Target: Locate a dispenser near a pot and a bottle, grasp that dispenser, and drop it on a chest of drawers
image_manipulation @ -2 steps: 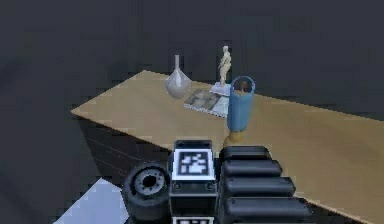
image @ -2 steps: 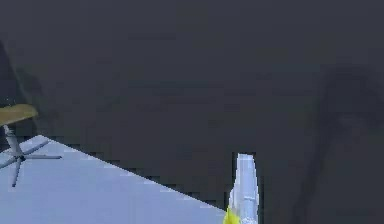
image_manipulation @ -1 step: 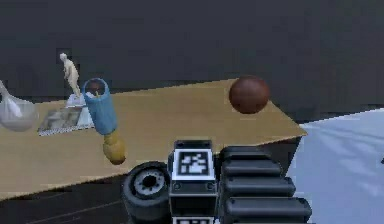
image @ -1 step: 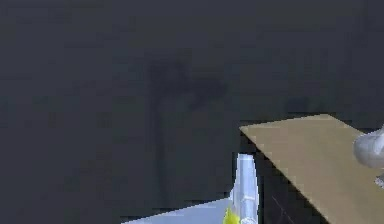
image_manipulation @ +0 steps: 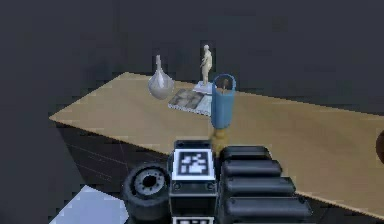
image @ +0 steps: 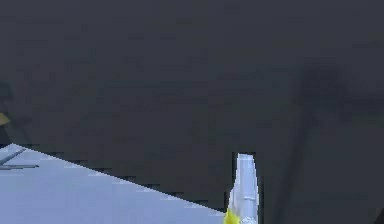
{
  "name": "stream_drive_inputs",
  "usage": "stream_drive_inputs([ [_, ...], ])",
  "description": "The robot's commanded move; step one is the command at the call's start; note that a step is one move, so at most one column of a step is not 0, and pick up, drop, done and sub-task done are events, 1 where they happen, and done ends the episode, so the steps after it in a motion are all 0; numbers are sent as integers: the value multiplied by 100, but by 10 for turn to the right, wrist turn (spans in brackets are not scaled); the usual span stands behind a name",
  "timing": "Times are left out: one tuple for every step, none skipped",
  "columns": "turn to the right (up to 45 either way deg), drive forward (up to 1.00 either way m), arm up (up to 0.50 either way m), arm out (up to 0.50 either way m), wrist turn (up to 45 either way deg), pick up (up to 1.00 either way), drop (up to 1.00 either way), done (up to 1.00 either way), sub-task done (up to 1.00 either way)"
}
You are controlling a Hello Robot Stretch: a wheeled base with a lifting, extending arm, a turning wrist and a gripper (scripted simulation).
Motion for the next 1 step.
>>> stream_drive_inputs([
  [0, 0, 0, 48, 0, 0, 0, 0, 0],
])
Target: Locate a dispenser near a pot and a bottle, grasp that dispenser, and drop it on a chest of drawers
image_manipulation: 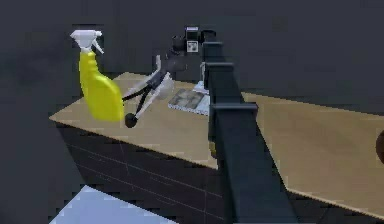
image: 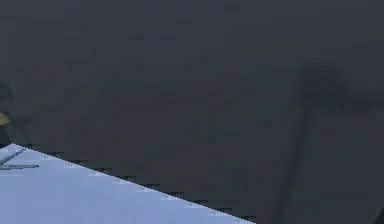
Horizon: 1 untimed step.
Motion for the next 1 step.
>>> stream_drive_inputs([
  [0, 0, 0, 0, 450, 0, 0, 0, 0],
])
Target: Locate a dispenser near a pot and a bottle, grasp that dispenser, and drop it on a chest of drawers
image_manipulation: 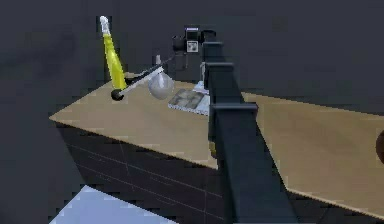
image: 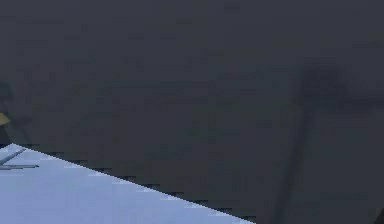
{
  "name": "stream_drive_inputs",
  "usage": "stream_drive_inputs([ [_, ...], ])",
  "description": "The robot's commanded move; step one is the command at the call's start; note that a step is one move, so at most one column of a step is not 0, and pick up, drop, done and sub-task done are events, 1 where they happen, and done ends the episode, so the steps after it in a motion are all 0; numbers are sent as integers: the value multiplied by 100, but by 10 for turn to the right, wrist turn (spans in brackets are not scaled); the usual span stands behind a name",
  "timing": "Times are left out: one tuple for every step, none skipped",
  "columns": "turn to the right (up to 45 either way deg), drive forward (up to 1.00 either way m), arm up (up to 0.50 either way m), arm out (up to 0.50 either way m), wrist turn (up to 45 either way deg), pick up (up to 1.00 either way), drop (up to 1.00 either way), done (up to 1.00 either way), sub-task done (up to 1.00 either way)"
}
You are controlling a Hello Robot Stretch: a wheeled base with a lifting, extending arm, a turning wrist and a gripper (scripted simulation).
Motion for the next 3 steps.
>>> stream_drive_inputs([
  [0, 0, 0, 0, 450, 0, 0, 0, 0],
  [0, 0, 0, 0, 450, 0, 0, 0, 0],
  [0, 0, 0, 0, 390, 0, 0, 0, 0],
])
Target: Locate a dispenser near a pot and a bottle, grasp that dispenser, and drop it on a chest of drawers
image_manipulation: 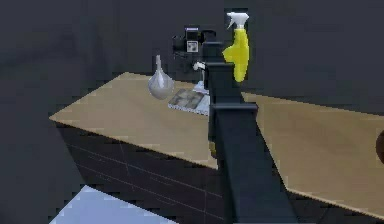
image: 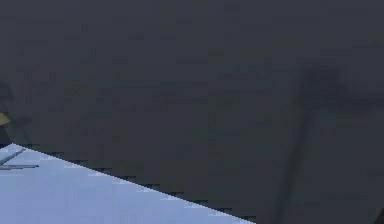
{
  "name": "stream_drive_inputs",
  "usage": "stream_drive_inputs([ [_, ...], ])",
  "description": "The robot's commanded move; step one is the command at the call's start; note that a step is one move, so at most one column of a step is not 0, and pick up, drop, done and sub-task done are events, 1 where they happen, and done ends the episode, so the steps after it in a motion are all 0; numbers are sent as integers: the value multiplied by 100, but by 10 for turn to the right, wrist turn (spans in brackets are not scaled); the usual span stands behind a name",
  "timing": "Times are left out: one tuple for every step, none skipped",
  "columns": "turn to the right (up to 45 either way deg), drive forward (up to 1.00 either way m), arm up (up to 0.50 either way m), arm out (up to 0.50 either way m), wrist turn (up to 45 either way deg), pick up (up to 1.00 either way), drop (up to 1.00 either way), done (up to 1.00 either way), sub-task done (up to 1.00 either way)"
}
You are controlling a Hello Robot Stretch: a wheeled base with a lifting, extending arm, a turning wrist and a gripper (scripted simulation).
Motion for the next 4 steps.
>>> stream_drive_inputs([
  [0, 0, -4, 0, 0, 0, 0, 0, 0],
  [0, 0, -32, 0, 0, 0, 0, 0, 0],
  [0, 0, 0, 0, 0, 0, 100, 0, 0],
  [0, 0, 10, 0, 0, 0, 0, 0, 0],
])
